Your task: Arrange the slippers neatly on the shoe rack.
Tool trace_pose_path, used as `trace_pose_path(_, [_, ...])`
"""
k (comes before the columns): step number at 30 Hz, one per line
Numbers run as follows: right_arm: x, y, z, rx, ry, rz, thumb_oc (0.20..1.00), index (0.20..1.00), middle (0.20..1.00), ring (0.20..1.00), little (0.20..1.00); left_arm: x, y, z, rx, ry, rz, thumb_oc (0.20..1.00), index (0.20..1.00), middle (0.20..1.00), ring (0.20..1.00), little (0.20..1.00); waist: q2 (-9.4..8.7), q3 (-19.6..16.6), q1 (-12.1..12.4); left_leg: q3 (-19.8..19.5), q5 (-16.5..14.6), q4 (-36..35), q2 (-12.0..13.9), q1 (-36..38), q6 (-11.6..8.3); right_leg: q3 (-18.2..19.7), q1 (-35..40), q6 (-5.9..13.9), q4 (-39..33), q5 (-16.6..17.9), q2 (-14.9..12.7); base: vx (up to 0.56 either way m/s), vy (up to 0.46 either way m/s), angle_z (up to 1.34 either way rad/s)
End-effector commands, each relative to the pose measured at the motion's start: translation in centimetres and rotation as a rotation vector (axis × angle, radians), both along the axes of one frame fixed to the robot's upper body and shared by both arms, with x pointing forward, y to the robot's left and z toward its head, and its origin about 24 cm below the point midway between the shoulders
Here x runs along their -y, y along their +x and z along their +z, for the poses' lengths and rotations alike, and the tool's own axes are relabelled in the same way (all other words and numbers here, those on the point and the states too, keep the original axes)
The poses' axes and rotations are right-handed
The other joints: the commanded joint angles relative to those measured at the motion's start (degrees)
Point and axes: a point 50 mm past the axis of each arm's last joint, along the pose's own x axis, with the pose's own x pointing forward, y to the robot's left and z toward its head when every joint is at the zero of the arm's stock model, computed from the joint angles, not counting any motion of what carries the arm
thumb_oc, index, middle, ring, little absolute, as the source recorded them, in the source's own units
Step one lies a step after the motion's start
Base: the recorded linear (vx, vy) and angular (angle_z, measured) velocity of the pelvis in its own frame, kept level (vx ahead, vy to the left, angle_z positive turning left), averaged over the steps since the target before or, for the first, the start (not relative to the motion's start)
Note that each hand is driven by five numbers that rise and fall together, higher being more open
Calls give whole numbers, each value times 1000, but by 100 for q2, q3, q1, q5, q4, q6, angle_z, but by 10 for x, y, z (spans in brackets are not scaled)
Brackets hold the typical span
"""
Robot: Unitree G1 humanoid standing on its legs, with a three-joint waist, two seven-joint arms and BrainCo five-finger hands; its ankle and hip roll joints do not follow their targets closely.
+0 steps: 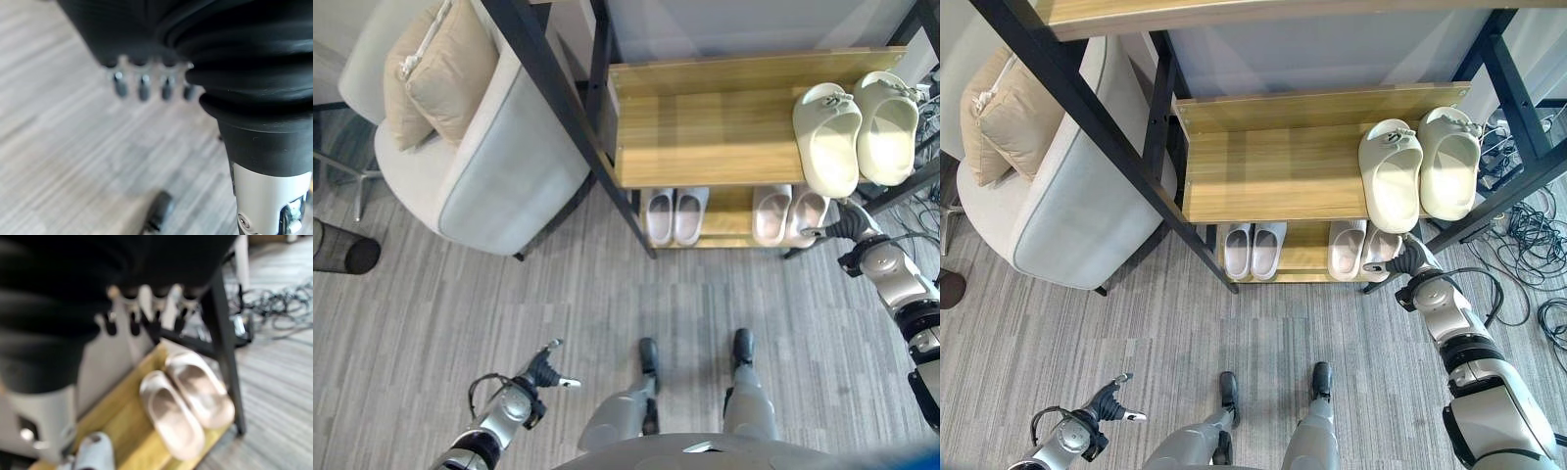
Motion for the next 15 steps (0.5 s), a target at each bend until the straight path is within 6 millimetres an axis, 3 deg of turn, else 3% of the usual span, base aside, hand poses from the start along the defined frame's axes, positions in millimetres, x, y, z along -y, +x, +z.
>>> trace_pose_path(1, [-10,15,19,70,13,34,1000,1000,1000,1000,1000,-4,0,-1,-2,-6,45,1000,1000,1000,1000,1000,65,-32,126,-492,-173,28,262,-340,-530,55,-295,235,512,-80,-176,0,0,0])
trace_pose_path(15, [-19,23,22,76,16,54,1000,1000,1000,1000,1000,-3,-2,-3,-15,-7,43,1000,1000,1000,1000,1000,62,-40,164,-517,-171,28,285,-338,-532,34,-278,217,505,-96,-152,0,0,0])
